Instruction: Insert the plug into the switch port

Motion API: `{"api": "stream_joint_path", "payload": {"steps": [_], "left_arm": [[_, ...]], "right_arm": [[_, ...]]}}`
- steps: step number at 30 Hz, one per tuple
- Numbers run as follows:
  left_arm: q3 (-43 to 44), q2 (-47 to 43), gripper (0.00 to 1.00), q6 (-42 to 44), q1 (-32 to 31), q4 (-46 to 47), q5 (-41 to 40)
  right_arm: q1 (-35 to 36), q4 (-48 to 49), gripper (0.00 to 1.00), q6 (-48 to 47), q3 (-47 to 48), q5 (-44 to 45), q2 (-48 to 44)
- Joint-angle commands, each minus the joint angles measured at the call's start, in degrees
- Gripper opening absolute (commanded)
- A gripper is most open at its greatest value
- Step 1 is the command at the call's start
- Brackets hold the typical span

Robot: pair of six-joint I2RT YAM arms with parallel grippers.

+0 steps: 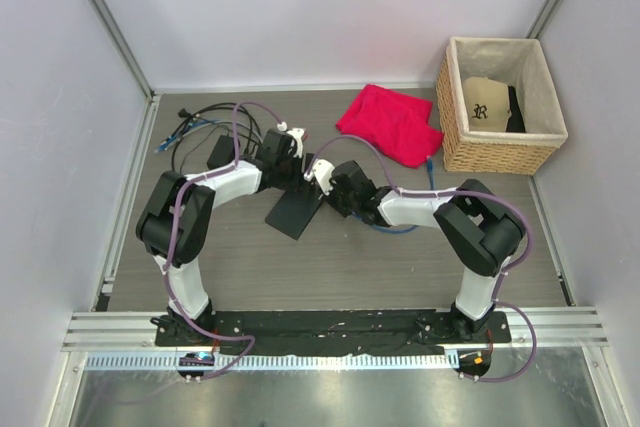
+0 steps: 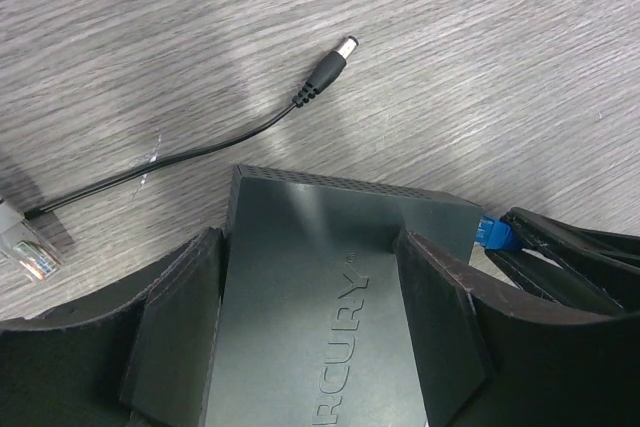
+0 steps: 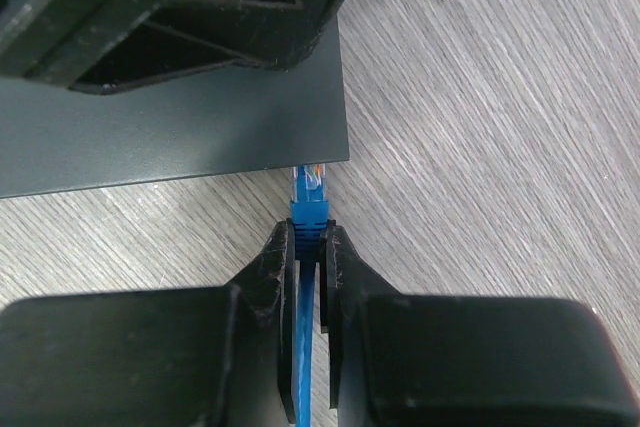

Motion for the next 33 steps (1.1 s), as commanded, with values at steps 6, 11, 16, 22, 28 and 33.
{"api": "stream_joint_path", "payload": {"steps": [6,11,16,22,28,33], "left_arm": [[-3.0,1.2,0.64,-5.0,-4.2,-1.0,15.5],[-4.2,0.6,0.63,-6.1,-5.3,-0.2,15.2],[-3.9,0.3,0.62,-6.3,-6.6,0.0,16.4],[-3.6,-0.1,0.61,-6.0,-7.8,0.0,19.9],[-4.0,-1.2,0.61,-5.9,-7.9,1.0,21.0],[-3.0,-1.6,0.67,-5.3,-7.4,-2.2,9.3]], "right_arm": [[1.2,15.8,0.01,3.4,5.5,-7.2,-0.8],[1.2,17.3,0.01,4.5,6.3,-8.7,-1.3],[1.2,16.9,0.01,3.5,9.0,-10.4,-1.5],[1.2,15.9,0.01,2.1,11.9,-11.8,-0.1],[1.2,16.9,0.01,2.9,11.9,-12.4,1.0],[1.2,15.6,0.02,4.4,7.1,-9.2,-0.6]]}}
